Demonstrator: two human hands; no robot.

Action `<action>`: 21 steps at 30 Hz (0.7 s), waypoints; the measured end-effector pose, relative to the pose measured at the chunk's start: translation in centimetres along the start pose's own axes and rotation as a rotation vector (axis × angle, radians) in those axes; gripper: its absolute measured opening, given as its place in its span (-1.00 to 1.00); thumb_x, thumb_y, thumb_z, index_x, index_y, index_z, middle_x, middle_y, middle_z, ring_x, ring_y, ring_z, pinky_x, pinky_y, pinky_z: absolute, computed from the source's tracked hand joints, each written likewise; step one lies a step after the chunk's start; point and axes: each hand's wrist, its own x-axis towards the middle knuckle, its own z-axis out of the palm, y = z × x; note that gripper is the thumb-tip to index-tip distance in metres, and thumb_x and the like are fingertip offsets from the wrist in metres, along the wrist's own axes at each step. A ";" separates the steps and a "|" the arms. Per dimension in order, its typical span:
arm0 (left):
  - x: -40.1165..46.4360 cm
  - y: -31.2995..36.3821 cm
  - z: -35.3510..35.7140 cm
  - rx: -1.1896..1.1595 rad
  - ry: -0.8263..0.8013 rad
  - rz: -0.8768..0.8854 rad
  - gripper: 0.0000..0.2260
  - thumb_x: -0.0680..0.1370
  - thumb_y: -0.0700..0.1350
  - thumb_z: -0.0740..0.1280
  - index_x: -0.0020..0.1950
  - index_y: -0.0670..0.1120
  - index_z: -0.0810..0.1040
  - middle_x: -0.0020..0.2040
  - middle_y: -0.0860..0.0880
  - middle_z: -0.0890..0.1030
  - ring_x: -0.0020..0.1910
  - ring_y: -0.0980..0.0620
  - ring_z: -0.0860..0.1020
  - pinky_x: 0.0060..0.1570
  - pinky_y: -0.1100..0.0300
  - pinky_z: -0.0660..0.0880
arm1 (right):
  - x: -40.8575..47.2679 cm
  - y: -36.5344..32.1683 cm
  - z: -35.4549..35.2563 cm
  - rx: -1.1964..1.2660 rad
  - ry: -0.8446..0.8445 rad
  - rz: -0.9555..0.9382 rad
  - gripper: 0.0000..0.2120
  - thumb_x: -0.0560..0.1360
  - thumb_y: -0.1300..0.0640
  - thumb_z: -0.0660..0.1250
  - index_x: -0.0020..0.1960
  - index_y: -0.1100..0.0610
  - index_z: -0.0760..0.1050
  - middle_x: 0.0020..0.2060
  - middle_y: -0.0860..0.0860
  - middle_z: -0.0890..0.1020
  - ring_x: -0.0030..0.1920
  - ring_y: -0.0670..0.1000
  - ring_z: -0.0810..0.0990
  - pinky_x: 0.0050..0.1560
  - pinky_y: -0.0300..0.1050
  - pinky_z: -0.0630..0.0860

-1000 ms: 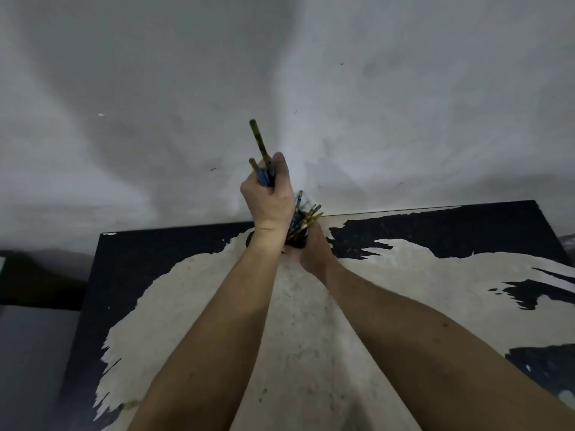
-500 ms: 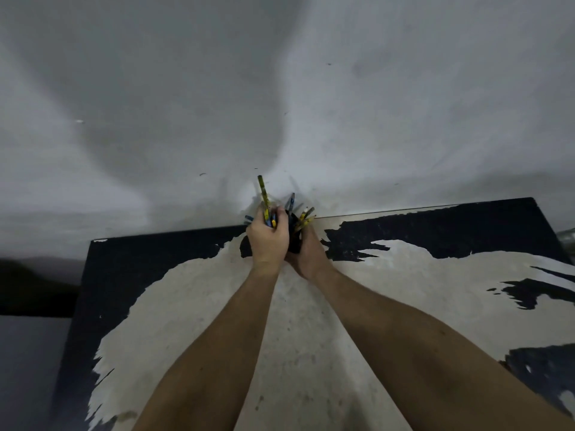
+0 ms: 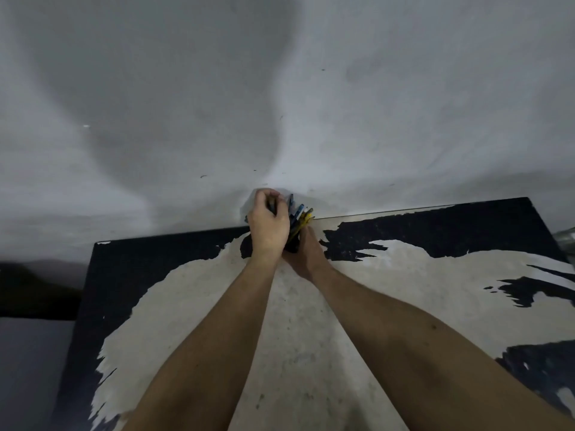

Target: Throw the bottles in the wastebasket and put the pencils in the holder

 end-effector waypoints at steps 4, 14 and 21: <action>0.0 0.3 -0.3 -0.001 0.008 0.033 -0.98 0.60 -0.14 0.28 -0.03 -0.03 0.49 -0.15 0.10 0.57 -0.16 0.22 0.55 -0.15 0.46 0.45 | 0.1 0.3 0.2 -0.083 -0.011 -0.004 -0.44 0.29 -0.23 0.40 0.27 -0.16 0.45 0.15 0.01 0.58 0.17 0.07 0.56 0.18 0.10 0.59; 0.8 0.9 -1.1 0.443 -0.097 0.184 -0.75 0.63 -0.07 0.22 0.18 -0.16 0.57 0.15 -0.10 0.57 0.19 -0.04 0.50 0.19 0.23 0.38 | -2.2 -2.7 -2.0 -0.261 -0.066 0.101 -0.40 0.44 0.07 0.47 0.39 0.14 0.31 0.23 0.12 0.40 0.21 0.11 0.43 0.21 0.01 0.44; -1.2 5.2 -4.2 0.443 -0.065 0.135 -0.69 0.62 0.00 0.19 0.26 -0.13 0.53 0.28 -0.11 0.48 0.31 -0.08 0.39 0.31 0.10 0.34 | -4.5 -5.3 -5.0 -0.341 -0.043 0.132 -0.41 0.42 0.07 0.45 0.38 0.16 0.34 0.26 0.16 0.40 0.30 0.22 0.41 0.23 0.05 0.46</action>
